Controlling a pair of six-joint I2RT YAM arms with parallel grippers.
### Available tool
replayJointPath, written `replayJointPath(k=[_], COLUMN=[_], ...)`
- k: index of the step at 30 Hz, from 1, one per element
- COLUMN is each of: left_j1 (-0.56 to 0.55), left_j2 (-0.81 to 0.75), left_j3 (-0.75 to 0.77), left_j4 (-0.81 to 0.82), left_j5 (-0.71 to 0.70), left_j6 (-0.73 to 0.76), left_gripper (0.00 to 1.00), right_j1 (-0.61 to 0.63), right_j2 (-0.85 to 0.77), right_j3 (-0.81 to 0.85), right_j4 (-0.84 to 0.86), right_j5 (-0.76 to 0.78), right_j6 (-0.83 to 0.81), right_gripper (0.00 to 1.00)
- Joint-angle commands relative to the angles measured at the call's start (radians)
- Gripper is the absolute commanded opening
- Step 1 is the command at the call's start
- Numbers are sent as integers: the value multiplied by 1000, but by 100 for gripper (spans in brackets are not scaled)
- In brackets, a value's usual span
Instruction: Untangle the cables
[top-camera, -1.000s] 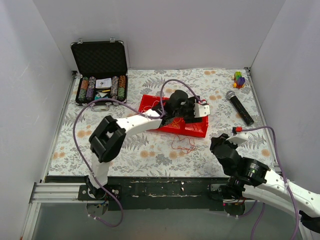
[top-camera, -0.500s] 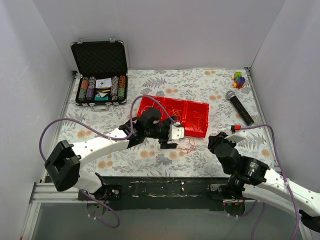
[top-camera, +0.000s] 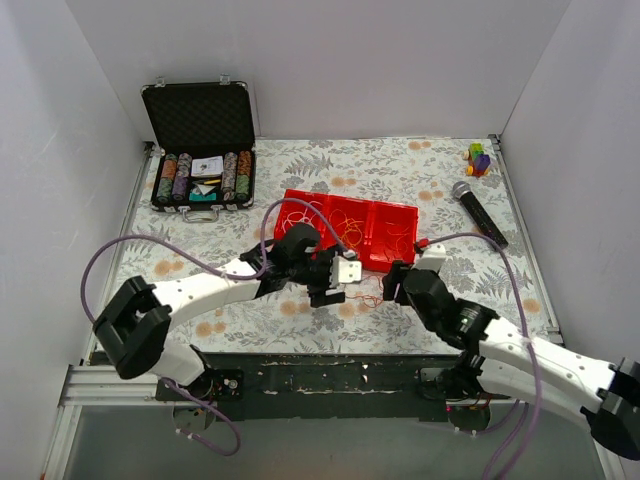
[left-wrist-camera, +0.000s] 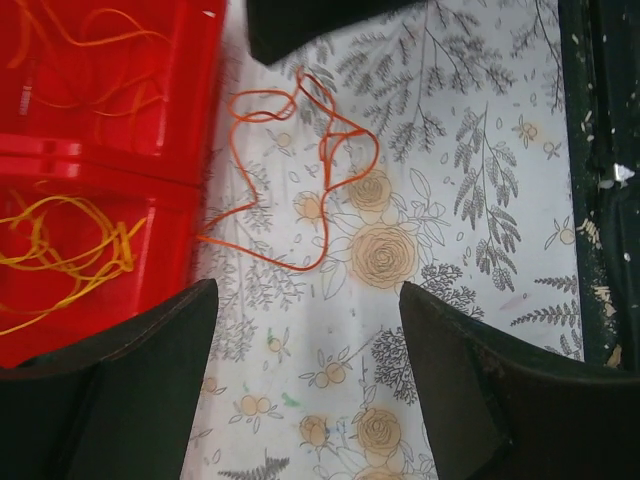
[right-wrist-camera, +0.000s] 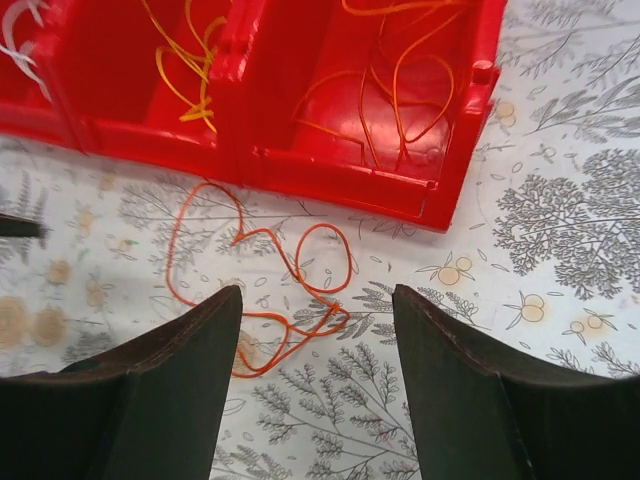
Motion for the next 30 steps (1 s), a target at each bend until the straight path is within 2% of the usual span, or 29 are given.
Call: replayJointPath(k=[1, 5, 11, 16, 21, 23, 26, 29, 30], left_j1=[43, 143, 299, 341, 367, 375, 392, 421, 435], left_j2=[-168, -216, -208, -250, -283, -288, -297, -296, -285], left_j3=[53, 119, 229, 254, 294, 314, 345, 393, 420], left_j4=[-17, -110, -271, -347, -400, -422, -422, -404, -396], left_j5=[-1, 37, 140, 166, 180, 180, 168, 159, 156], left_j6=[-126, -240, -277, -260, -248, -239, -248, -275, -304], left_gripper=[74, 75, 75, 75, 73, 72, 68, 69, 70], right_j1=[-105, -113, -127, -128, -130, -130, -130, -130, -130], right_j2=[197, 283, 423, 513, 547, 561, 570, 550, 530], right_j3=[2, 11, 54, 65, 51, 49, 49, 53, 53], right_j4=[198, 301, 312, 318, 352, 364, 373, 360, 352], right_j5=[-292, -348, -349, -290, -274, -279, -294, -311, -320], right_j6=[-117, -160, -185, -191, -201, -203, -200, -198, -200], right_gripper=[71, 74, 75, 74, 68, 63, 48, 23, 10])
